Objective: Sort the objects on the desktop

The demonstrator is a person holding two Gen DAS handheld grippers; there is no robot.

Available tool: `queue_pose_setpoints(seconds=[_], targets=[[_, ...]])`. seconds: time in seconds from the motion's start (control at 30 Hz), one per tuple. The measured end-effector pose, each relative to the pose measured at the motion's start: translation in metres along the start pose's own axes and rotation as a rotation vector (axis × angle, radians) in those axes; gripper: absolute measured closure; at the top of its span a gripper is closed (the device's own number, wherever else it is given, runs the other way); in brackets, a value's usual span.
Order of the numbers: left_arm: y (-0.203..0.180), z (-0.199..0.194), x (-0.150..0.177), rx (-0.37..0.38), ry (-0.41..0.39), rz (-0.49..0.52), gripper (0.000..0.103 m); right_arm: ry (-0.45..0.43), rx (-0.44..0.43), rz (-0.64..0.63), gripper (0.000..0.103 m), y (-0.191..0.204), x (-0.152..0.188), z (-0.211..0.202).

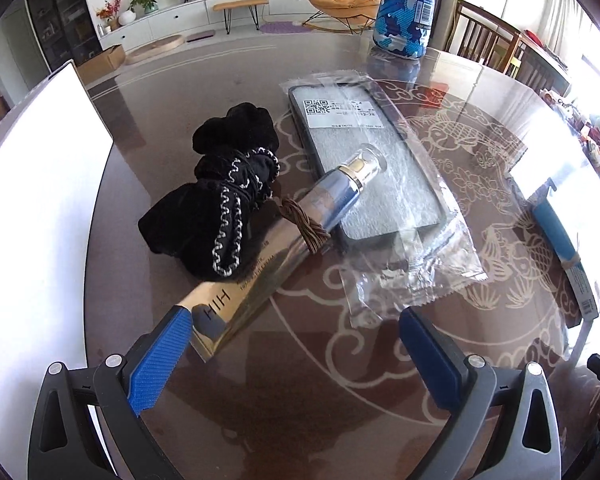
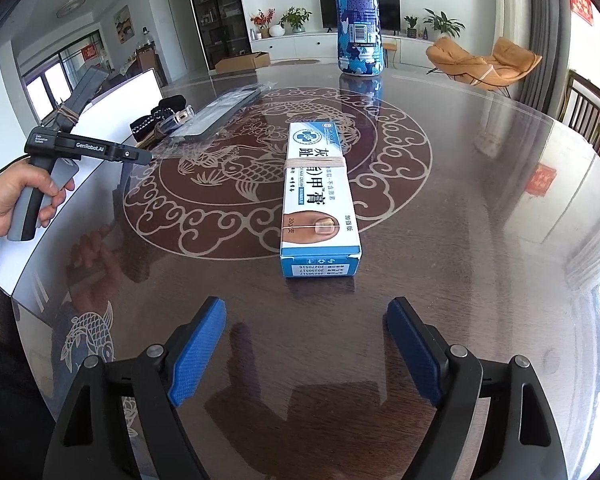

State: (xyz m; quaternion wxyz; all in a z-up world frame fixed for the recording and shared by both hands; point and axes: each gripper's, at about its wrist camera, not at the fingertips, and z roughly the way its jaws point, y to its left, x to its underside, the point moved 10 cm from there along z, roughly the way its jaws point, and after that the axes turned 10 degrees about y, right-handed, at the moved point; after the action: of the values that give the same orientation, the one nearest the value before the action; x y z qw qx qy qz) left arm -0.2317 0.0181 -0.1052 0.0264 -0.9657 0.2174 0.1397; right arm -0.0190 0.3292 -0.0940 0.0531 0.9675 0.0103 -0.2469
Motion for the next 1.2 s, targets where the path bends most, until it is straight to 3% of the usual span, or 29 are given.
queue_pose_setpoints(seconds=[0.03, 0.2, 0.33, 0.4, 0.47, 0.5, 0.53, 0.6, 0.73, 0.9, 0.93, 1.0, 1.03, 1.07, 1.2], targets=[[0.003, 0.002, -0.005, -0.030, -0.011, 0.008, 0.000, 0.001, 0.000, -0.001, 0.019, 0.000, 0.000, 0.000], [0.002, 0.009, -0.028, 0.009, -0.049, 0.003, 0.000, 0.005, 0.006, -0.008, 0.018, 0.001, 0.000, 0.001], [-0.006, 0.009, -0.032, 0.026, -0.065, 0.066, 0.000, 0.009, 0.014, -0.015, 0.017, 0.002, 0.001, 0.002], [-0.005, 0.003, -0.030, 0.030, -0.094, 0.062, 0.018, 0.009, 0.016, -0.016, 0.017, 0.003, 0.001, 0.003], [0.003, -0.005, -0.027, 0.030, -0.109, 0.018, 0.055, 0.009, 0.015, -0.016, 0.017, 0.003, 0.001, 0.003], [0.006, -0.008, -0.024, 0.053, -0.108, -0.016, 0.060, 0.009, 0.014, -0.015, 0.016, 0.003, 0.001, 0.003], [0.010, -0.010, -0.021, 0.061, -0.105, -0.048, 0.073, 0.009, 0.013, -0.014, 0.016, 0.003, 0.001, 0.003], [0.013, -0.013, -0.010, 0.066, -0.105, -0.095, 0.079, 0.008, 0.010, -0.013, 0.016, 0.003, 0.001, 0.003], [0.004, -0.024, 0.031, 0.045, -0.108, -0.167, 0.079, 0.003, -0.003, -0.005, 0.017, 0.002, 0.000, 0.002], [-0.017, -0.042, 0.096, -0.008, -0.106, -0.181, 0.077, 0.000, -0.013, 0.001, 0.016, 0.002, 0.000, 0.001], [-0.020, -0.043, 0.103, -0.023, -0.108, -0.171, 0.073, 0.000, -0.012, 0.000, 0.016, 0.002, 0.000, 0.001], [-0.023, -0.044, 0.114, -0.059, -0.105, -0.139, 0.049, 0.004, -0.007, -0.006, 0.015, 0.003, 0.000, 0.002], [-0.021, -0.044, 0.118, -0.090, -0.113, -0.141, 0.030, 0.006, -0.001, -0.010, 0.015, 0.003, 0.000, 0.002], [-0.017, -0.046, 0.121, -0.113, -0.117, -0.151, 0.022, 0.008, 0.005, -0.013, 0.015, 0.004, 0.000, 0.003], [-0.011, -0.042, 0.121, -0.074, -0.144, -0.185, 0.015, 0.010, 0.015, -0.017, 0.015, 0.004, 0.000, 0.004]])
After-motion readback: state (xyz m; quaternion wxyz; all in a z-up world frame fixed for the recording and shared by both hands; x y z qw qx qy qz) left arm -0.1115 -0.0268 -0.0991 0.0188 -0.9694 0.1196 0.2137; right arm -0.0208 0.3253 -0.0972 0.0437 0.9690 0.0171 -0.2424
